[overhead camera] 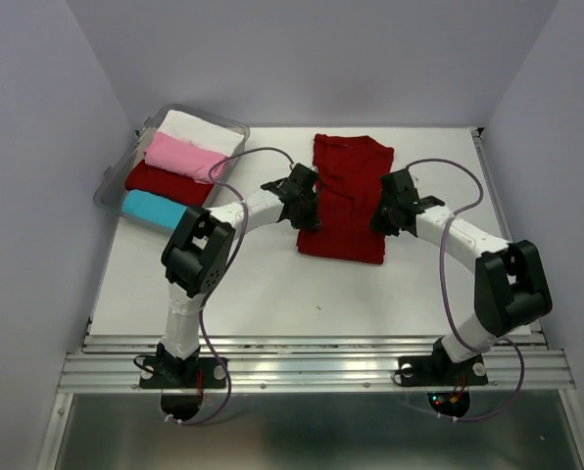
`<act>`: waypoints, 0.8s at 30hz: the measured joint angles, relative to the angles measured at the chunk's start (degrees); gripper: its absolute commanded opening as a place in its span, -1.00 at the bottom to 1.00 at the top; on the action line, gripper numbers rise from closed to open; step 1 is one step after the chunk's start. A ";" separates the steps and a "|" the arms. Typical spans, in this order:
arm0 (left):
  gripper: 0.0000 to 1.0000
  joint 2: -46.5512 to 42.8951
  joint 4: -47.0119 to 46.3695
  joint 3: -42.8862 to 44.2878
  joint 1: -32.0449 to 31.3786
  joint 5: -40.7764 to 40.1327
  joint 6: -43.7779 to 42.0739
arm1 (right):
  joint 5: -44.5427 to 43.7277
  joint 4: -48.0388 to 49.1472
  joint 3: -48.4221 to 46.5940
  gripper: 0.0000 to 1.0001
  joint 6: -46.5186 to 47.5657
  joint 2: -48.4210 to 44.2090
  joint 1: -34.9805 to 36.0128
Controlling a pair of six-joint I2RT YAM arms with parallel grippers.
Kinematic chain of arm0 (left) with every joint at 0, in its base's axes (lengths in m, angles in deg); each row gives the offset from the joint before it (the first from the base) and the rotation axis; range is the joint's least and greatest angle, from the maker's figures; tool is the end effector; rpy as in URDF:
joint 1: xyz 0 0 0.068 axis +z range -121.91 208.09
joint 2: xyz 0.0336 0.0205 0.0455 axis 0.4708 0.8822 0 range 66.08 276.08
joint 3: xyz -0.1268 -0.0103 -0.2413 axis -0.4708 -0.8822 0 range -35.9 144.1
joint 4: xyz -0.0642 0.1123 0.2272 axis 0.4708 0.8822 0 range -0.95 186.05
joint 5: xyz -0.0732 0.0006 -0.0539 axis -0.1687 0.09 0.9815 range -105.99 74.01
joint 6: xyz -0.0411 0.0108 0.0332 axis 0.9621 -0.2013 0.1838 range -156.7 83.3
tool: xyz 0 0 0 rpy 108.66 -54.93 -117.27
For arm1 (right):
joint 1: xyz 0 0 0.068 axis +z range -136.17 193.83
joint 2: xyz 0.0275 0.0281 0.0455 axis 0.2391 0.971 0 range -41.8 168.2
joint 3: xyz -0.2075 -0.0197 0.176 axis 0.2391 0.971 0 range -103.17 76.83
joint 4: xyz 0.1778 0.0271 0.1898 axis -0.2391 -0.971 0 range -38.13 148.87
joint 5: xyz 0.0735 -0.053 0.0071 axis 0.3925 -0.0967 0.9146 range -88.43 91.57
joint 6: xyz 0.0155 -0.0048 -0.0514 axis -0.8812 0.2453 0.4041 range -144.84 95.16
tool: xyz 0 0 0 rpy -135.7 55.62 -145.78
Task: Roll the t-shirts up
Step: Roll the T-shirt to the center of the board.
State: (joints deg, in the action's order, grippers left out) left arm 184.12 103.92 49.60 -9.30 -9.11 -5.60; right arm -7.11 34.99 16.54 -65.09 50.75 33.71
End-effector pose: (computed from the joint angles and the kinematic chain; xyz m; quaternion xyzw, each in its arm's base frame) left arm 0.3604 -0.2808 0.1848 0.0727 0.9275 -0.2501 0.2682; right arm 0.3139 0.1078 0.2065 0.1904 0.9350 0.0827 0.2875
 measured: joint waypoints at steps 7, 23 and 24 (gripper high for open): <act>-1.00 -4.57 0.42 0.04 0.00 0.15 0.02 | 2.95 1.84 -1.90 -0.94 -0.20 -2.67 0.98; -1.00 1.07 0.92 0.13 0.63 -0.92 -1.09 | 6.08 5.09 -2.67 -0.91 -0.90 9.60 1.60; -1.00 0.92 0.85 0.13 0.76 -1.16 -1.36 | 5.60 4.61 -2.64 -0.90 -0.87 9.03 1.60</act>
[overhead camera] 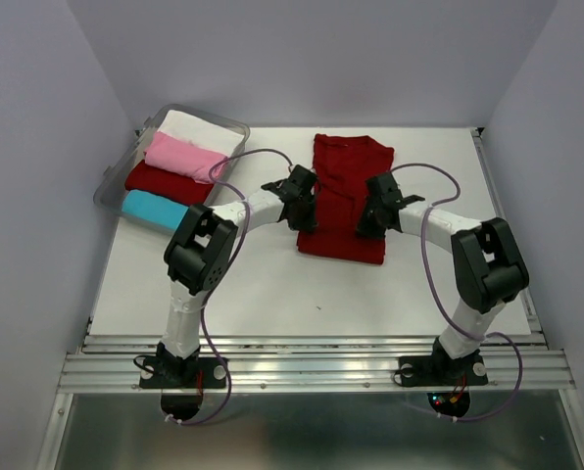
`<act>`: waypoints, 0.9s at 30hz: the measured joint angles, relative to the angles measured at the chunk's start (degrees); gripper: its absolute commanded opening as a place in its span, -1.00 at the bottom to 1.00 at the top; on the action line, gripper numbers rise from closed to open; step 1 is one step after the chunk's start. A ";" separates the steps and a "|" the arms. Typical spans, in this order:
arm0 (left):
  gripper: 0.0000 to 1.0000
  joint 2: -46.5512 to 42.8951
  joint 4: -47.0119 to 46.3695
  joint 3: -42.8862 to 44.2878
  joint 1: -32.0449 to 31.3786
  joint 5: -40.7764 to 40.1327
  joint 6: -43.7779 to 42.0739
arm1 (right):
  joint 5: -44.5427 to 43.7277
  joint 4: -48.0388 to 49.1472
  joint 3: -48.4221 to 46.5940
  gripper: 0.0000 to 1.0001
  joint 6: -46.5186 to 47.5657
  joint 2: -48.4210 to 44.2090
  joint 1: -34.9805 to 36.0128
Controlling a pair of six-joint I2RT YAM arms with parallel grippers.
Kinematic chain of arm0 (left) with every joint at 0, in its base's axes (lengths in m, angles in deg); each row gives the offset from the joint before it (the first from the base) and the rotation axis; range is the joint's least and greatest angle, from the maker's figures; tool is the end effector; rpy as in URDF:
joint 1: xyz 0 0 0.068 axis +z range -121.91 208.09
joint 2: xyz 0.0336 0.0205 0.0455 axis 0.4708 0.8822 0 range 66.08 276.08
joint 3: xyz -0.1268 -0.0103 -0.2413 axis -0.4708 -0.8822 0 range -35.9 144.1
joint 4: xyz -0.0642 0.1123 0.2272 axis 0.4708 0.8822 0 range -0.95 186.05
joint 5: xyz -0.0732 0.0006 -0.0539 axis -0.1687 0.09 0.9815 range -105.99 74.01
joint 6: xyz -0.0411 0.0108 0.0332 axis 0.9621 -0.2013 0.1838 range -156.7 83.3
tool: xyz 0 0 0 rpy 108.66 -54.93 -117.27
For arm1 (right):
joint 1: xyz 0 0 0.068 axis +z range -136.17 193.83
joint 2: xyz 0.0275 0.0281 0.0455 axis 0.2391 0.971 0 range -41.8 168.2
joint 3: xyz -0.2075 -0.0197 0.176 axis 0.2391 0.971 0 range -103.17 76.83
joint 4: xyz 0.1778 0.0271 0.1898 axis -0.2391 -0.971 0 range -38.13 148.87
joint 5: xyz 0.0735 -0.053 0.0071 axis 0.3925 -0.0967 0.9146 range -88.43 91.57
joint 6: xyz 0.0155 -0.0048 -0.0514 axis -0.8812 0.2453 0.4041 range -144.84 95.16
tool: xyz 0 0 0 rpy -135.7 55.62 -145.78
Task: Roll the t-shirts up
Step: Roll the T-shirt to the center of the board.
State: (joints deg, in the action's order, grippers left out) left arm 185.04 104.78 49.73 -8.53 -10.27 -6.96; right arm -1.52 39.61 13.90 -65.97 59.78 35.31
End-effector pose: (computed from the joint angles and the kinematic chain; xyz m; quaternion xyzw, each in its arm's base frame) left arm 0.3648 -0.2755 0.1773 0.0735 0.9330 -0.2302 0.2667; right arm 0.3357 0.1301 0.1732 0.1713 0.9453 0.1213 0.2495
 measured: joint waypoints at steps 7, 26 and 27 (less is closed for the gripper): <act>-1.00 -1.29 0.59 0.00 0.70 -1.33 -1.31 | -4.55 -2.58 0.00 -0.89 1.60 -8.72 -0.13; -1.00 -1.86 -1.88 -3.93 2.23 -0.39 -1.27 | -9.44 -0.50 7.65 -0.95 2.32 -5.27 -1.27; -1.00 -1.95 -2.25 -4.22 2.25 -0.31 -1.20 | -9.40 0.07 8.02 -0.95 2.32 -5.44 -1.27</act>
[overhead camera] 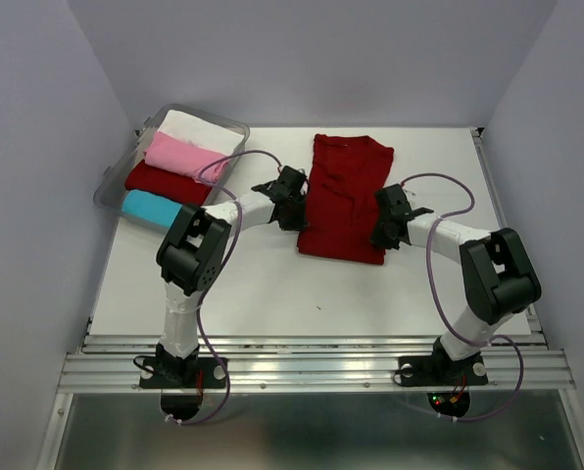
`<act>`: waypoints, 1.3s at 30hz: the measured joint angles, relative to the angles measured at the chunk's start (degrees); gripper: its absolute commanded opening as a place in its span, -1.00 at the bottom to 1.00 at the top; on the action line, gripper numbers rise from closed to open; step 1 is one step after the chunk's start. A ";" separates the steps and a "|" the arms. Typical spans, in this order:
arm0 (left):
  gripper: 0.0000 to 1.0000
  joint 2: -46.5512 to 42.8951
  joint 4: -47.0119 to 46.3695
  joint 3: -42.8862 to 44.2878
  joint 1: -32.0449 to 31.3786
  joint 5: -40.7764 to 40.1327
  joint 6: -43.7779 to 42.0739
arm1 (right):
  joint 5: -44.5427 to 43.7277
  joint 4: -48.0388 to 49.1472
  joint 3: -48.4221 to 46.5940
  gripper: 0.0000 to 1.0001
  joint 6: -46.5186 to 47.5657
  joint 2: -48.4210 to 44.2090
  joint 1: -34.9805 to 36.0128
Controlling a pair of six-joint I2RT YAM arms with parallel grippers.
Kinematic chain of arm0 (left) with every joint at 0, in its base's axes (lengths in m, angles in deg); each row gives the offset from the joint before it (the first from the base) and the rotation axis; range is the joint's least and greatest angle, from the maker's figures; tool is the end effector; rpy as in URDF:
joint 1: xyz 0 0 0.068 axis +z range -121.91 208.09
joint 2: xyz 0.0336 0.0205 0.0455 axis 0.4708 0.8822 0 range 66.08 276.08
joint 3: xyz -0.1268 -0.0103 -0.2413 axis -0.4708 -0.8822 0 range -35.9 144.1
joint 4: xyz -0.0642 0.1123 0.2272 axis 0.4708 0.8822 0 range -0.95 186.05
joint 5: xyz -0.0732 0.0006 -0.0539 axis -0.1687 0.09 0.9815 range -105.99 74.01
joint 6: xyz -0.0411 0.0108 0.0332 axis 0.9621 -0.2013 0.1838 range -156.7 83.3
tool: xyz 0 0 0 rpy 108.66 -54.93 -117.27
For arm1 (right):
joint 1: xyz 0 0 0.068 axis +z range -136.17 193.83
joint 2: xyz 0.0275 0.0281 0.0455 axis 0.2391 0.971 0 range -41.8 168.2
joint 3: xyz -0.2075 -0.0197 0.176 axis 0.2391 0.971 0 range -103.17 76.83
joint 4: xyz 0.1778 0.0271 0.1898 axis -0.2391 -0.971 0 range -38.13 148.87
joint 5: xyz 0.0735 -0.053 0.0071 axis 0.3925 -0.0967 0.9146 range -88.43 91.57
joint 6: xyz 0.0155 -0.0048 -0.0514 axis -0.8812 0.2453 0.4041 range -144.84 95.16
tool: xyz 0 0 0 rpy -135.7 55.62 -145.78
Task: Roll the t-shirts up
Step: Roll the T-shirt to the center of the board.
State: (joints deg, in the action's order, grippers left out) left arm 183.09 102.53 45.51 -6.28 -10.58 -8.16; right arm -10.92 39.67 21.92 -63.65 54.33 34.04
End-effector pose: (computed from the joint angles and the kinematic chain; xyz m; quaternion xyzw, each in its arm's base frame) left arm 0.3660 -0.2543 0.1721 0.0640 0.9338 -0.2198 0.2748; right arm 0.3083 0.1054 0.1651 0.1827 0.9440 0.0334 0.2726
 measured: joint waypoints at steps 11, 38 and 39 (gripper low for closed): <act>-1.00 -7.80 -2.71 -11.65 -1.75 0.55 1.33 | 3.32 3.30 10.14 -0.96 -1.09 -8.83 1.07; -0.11 -40.17 -0.76 -35.63 -7.93 -3.41 11.56 | 1.64 -16.70 17.79 0.16 -12.83 -37.03 10.36; -0.11 -40.54 -0.79 -36.50 -7.93 -3.32 12.04 | 2.25 -16.46 18.86 0.16 -13.46 -37.44 10.36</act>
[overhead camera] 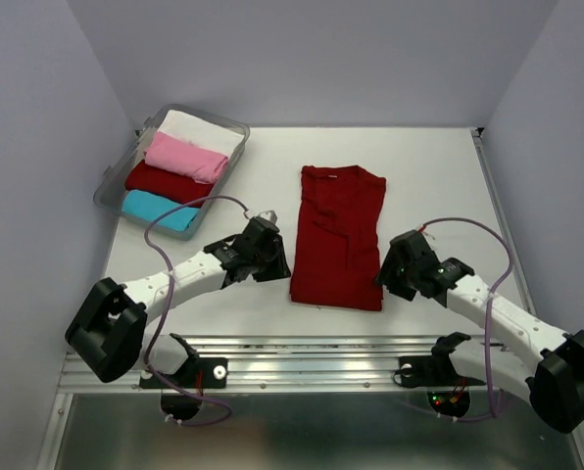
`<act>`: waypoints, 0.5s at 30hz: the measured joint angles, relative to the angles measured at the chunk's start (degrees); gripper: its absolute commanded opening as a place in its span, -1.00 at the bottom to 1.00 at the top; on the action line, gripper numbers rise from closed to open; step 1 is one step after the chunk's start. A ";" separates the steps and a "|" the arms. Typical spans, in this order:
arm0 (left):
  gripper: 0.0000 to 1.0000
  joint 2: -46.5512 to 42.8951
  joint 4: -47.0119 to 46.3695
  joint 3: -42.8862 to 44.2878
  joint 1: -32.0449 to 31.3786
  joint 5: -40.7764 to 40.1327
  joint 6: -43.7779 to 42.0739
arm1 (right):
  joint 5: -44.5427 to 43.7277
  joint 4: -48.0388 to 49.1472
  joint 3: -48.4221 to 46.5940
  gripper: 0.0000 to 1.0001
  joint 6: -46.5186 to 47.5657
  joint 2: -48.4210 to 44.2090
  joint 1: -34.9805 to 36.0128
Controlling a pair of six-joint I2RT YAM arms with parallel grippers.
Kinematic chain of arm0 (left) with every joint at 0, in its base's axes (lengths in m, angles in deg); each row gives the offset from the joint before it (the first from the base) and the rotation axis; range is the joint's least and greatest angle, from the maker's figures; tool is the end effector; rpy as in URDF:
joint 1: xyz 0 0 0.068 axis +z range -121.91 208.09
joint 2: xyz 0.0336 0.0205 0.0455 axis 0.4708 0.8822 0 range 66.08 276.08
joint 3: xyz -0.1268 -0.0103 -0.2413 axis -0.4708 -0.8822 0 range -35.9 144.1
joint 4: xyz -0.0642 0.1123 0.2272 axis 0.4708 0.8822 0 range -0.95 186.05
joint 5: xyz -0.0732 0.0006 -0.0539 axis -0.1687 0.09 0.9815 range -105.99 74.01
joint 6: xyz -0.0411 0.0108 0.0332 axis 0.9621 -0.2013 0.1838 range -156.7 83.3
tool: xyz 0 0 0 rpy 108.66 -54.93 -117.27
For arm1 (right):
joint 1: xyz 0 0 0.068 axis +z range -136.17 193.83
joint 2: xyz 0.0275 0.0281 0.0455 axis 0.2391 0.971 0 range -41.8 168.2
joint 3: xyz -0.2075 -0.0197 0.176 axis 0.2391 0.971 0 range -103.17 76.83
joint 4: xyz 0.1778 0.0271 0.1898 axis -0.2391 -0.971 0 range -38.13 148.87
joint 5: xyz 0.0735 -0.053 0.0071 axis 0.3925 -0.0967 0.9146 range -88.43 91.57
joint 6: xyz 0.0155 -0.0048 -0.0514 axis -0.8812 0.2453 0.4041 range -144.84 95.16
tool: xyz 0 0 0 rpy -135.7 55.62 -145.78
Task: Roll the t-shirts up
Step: Roll the T-shirt to the center of the board.
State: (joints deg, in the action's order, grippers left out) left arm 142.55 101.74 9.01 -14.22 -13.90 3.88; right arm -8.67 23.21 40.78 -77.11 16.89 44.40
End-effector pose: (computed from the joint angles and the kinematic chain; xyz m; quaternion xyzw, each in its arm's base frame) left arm 0.2039 -0.1873 0.2166 0.0210 0.9210 -0.2698 0.2802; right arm 0.1662 0.0909 0.2074 0.2043 0.9364 0.1155 0.2608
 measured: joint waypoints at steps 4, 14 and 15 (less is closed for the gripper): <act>0.19 -0.28 -0.11 -3.39 -0.09 0.59 2.38 | 2.75 1.42 5.53 0.18 -2.38 -2.29 0.00; 0.12 -1.73 -7.76 -11.85 -0.52 5.66 6.97 | 7.10 4.76 13.18 0.09 -7.61 -6.16 0.00; 0.10 -1.70 -8.72 -12.39 -0.59 6.03 7.32 | 7.26 5.07 13.31 0.07 -7.74 -6.19 0.00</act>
State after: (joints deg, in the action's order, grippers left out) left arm 140.84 93.02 -3.38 -14.81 -7.87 11.20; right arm -1.41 28.28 54.09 -84.85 10.71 44.40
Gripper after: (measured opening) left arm 0.577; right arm 0.568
